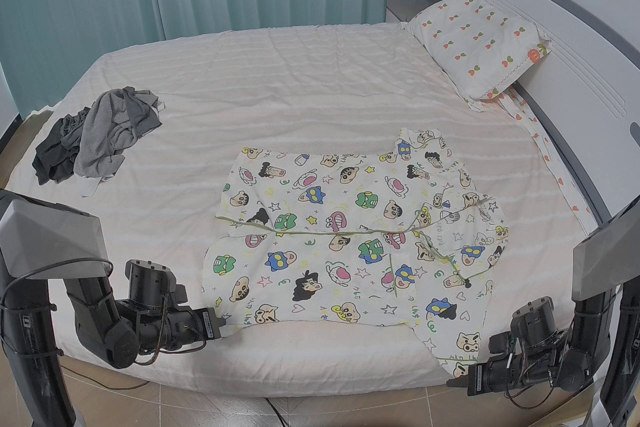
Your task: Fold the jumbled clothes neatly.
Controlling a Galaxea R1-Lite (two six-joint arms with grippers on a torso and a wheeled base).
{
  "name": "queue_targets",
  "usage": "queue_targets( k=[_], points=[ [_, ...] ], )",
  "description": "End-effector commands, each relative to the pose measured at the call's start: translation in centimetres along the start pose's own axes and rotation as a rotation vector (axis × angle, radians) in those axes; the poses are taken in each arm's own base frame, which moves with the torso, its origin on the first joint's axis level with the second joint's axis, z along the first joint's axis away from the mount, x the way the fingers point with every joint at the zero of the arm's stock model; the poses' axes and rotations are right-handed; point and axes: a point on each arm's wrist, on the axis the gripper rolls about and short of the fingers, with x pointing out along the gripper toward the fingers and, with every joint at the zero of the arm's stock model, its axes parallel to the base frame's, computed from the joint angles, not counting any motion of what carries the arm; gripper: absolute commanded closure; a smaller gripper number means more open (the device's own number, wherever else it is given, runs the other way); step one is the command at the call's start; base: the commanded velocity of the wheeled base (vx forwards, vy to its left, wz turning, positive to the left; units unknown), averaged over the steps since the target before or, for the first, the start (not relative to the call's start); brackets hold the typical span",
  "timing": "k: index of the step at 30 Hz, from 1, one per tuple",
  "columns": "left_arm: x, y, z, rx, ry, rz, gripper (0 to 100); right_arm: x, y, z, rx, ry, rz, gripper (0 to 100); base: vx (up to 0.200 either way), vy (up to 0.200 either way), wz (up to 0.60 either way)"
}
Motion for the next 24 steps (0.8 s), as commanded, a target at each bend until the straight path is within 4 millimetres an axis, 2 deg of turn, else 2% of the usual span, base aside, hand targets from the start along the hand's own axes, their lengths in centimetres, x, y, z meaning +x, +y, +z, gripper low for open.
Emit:
queue_targets(
  k=[1,16,20,24],
  points=[
    [-1.4,-0.6,-0.2,0.016,-0.01,-0.013,100,-1.1,0.5,-0.3,-0.014,0.0,0.006,100,0.0,0.0,0.0],
    [-3.9,-0.3,-3.1,0.009,0.084,0.019,100,-2.8,1.1,-1.8,0.003,0.115,-0.025,100,0.0,0.0,0.0],
    [-4.0,-0.5,-2.6,0.008,0.06,0.011,100,-3.0,1.2,-1.1,-0.007,0.048,-0.004,100,0.0,0.0,0.0],
    [-3.5,-1.4,-1.0,0.022,-0.057,0.009,100,-3.9,1.5,1.1,-0.028,-0.154,0.06,100,0.0,0.0,0.0]
  ],
)
